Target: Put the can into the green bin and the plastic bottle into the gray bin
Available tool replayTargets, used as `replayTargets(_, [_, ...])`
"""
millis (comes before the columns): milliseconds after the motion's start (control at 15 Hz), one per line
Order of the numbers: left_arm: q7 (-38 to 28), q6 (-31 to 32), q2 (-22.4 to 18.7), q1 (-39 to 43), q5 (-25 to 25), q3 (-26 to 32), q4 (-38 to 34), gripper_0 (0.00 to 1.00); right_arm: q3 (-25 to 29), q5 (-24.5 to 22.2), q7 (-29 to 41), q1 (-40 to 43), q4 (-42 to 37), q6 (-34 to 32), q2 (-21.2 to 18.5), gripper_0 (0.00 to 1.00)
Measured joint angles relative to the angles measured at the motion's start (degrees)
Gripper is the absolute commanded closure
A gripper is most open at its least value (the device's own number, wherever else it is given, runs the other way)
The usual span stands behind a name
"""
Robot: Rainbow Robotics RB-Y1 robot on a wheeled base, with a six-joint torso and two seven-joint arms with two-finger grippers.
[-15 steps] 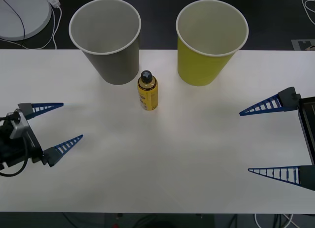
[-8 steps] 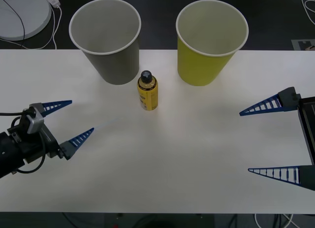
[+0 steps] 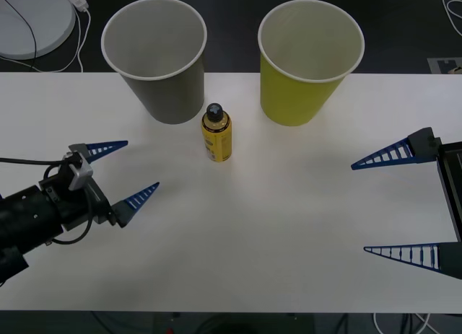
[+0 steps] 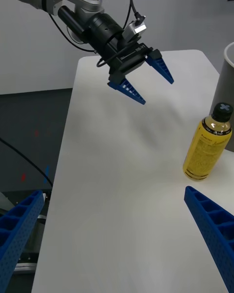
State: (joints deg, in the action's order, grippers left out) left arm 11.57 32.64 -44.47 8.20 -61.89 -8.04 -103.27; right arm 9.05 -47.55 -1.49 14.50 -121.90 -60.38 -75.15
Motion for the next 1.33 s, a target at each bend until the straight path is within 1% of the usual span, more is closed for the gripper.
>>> replayTargets(267, [-1.7, -1.8, 1.6, -2.8, -2.7, -2.6, 0.8, 0.00, 0.0, 0.0, 0.0, 0.0, 0.0, 0.0, 0.0, 0.00])
replayTargets(467, [-2.5, -2.0, 3.2, -6.4, -4.2, -4.4, 4.0, 0.00, 0.0, 0.0, 0.0, 0.0, 0.0, 0.0, 0.0, 0.00])
replayTargets(733, [-2.8, -2.0, 5.6, -10.4, -4.8, -6.6, 7.7, 0.00, 0.0, 0.0, 0.0, 0.0, 0.0, 0.0, 0.0, 0.00])
replayTargets(1000, [-3.7, -2.1, 8.9, -12.3, -7.8, -6.7, 9.3, 0.00, 0.0, 0.0, 0.0, 0.0, 0.0, 0.0, 0.0, 0.00])
replayTargets(1333, [-6.5, -2.3, 10.9, -14.0, -11.9, -6.7, 9.5, 0.00, 0.0, 0.0, 0.0, 0.0, 0.0, 0.0, 0.0, 0.00])
